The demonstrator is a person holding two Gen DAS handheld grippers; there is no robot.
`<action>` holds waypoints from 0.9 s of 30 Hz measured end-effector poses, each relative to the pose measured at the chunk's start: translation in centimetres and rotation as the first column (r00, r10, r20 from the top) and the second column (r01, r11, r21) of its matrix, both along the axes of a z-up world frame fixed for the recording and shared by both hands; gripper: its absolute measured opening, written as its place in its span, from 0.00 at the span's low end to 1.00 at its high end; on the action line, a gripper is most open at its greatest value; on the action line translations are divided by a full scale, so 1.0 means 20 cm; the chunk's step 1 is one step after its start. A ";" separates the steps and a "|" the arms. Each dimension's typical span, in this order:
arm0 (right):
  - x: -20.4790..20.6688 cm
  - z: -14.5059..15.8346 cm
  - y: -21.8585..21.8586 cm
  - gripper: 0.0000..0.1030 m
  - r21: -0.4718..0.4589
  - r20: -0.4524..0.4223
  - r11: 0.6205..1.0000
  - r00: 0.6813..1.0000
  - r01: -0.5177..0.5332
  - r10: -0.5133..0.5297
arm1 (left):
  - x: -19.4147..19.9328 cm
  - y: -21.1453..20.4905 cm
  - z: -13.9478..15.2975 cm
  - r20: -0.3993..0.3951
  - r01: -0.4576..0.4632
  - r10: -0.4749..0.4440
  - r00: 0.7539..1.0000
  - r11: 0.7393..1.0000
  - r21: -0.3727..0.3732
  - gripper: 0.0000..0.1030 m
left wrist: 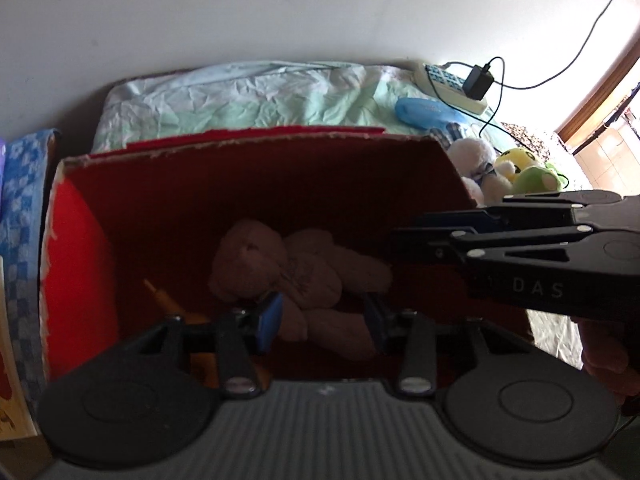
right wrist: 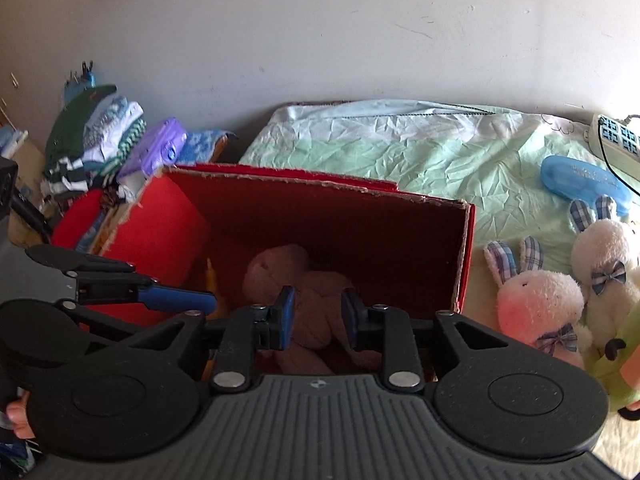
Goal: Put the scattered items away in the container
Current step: 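Lower the teddy bear into the red box and open the right gripper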
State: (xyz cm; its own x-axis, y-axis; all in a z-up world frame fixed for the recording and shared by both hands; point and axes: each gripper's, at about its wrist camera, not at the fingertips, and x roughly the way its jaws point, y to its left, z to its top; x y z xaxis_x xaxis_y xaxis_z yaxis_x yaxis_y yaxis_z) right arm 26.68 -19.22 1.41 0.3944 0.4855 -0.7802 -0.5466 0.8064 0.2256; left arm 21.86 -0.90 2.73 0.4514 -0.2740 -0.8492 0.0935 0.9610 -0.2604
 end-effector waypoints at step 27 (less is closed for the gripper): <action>0.33 -0.35 0.15 0.45 -0.068 -0.472 0.992 0.873 0.102 -0.122 | 0.24 0.11 -0.28 -0.273 -0.167 0.189 0.943 0.981 0.101 0.45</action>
State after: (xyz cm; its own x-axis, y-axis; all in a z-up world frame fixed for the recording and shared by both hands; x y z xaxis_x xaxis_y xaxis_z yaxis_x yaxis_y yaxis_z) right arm 33.23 -16.16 -5.50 0.0214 0.4248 -0.9051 -0.2876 0.8696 0.4013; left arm 26.57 1.28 -2.81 0.2281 -0.1410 -0.9634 -0.1467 0.9732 -0.1772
